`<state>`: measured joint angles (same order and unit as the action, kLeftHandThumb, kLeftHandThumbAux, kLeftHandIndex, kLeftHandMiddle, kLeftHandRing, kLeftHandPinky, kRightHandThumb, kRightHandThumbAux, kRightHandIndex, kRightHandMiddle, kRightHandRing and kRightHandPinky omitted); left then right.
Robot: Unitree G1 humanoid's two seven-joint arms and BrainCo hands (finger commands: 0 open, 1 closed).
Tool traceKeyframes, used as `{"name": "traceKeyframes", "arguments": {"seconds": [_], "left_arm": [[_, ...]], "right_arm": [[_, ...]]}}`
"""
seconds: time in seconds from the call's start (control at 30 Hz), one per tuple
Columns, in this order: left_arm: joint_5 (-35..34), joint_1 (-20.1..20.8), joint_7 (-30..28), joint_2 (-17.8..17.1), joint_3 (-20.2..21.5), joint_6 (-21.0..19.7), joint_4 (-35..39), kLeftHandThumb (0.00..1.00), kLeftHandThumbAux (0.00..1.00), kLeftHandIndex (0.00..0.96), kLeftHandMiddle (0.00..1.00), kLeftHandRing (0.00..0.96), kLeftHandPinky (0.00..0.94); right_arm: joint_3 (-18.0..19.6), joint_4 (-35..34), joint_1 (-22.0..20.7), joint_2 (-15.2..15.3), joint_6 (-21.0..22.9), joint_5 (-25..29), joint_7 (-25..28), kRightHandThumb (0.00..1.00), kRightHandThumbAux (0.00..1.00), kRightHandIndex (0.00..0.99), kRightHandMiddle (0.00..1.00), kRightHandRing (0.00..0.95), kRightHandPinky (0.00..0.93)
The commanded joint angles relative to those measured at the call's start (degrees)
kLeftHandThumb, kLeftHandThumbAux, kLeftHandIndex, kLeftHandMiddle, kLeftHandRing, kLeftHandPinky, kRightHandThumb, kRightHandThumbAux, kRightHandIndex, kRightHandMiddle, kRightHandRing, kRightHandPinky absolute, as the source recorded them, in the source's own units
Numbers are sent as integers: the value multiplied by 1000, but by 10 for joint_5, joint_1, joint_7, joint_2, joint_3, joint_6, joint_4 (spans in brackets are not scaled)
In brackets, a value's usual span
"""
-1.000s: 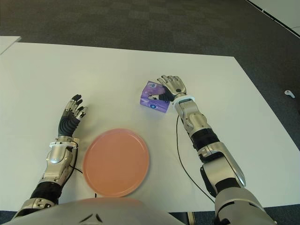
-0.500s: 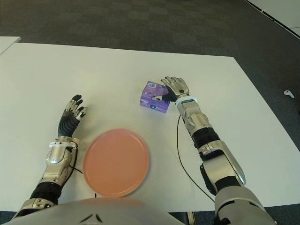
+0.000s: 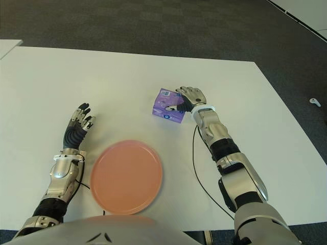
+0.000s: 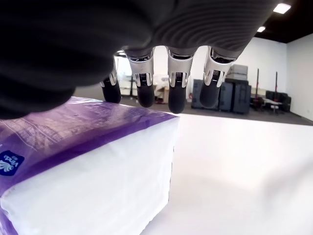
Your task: Put the tissue paper into the plate.
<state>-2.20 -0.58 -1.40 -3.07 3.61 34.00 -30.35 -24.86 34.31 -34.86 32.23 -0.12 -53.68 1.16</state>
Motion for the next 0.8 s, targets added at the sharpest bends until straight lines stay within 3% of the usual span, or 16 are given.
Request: {"name": "traceKeyframes", "arguments": {"seconds": [0.03, 0.5, 0.8], "left_arm": [[11, -59, -3, 2, -4, -20, -54, 0, 573, 0, 0, 0, 0], [8, -53, -6, 2, -3, -22, -58, 0, 580, 0, 0, 0, 0], [12, -50, 2, 2, -2, -22, -63, 0, 582, 0, 0, 0, 0]], "right_arm": [[-5, -19, 10, 3, -4, 10, 17, 248, 224, 0, 0, 0, 0], [2, -161, 66, 11, 5, 19, 63, 251, 253, 0, 0, 0, 0], [6, -209, 83, 11, 2, 26, 88, 259, 266, 0, 0, 0, 0]]}}
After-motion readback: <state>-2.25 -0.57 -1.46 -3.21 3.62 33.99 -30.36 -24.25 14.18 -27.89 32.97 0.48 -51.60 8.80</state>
